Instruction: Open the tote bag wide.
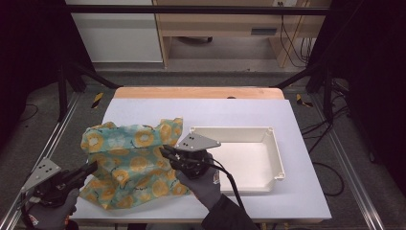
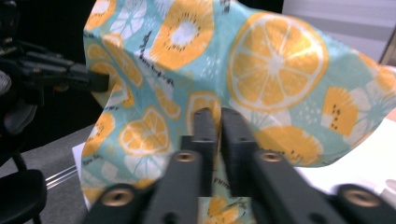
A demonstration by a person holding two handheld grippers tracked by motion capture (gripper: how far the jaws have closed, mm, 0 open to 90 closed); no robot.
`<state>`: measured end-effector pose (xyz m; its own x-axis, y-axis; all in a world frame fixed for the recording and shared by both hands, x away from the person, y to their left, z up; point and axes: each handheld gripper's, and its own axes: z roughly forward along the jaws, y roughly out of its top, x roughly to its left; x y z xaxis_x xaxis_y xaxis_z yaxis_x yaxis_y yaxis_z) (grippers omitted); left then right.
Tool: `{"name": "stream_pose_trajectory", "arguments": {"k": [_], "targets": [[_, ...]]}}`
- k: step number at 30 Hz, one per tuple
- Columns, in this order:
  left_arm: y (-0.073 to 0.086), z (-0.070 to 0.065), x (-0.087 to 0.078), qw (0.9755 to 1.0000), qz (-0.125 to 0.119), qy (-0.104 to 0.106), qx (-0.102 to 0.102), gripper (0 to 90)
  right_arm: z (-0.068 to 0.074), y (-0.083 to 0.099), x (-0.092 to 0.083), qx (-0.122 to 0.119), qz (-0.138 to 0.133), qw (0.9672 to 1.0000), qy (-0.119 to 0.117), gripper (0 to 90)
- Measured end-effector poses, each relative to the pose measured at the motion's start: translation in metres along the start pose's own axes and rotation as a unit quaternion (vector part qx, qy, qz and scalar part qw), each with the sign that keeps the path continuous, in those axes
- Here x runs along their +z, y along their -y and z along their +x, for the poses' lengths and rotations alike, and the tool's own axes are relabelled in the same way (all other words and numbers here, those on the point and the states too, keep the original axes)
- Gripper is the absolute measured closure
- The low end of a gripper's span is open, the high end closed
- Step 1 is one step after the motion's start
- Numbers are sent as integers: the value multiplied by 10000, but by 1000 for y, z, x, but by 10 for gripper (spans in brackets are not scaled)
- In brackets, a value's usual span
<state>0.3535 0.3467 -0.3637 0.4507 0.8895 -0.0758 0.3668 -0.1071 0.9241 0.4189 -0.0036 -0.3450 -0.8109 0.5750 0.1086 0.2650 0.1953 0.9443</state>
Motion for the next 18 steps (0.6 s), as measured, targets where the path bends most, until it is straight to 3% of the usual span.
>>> {"name": "stream_pose_trajectory", "arguments": {"k": [9, 14, 18], "targets": [[-24, -3, -20, 9986, -513, 32, -76, 578, 5, 3, -6, -101, 13, 9998, -179, 900], [-39, -7, -18, 9981, -615, 78, -41, 529, 8, 5, -7, -173, 63, 9996, -212, 900], [-44, -10, -8, 9990, -435, 17, -42, 563, 11, 7, -8, -193, 100, 9994, -284, 900]]}}
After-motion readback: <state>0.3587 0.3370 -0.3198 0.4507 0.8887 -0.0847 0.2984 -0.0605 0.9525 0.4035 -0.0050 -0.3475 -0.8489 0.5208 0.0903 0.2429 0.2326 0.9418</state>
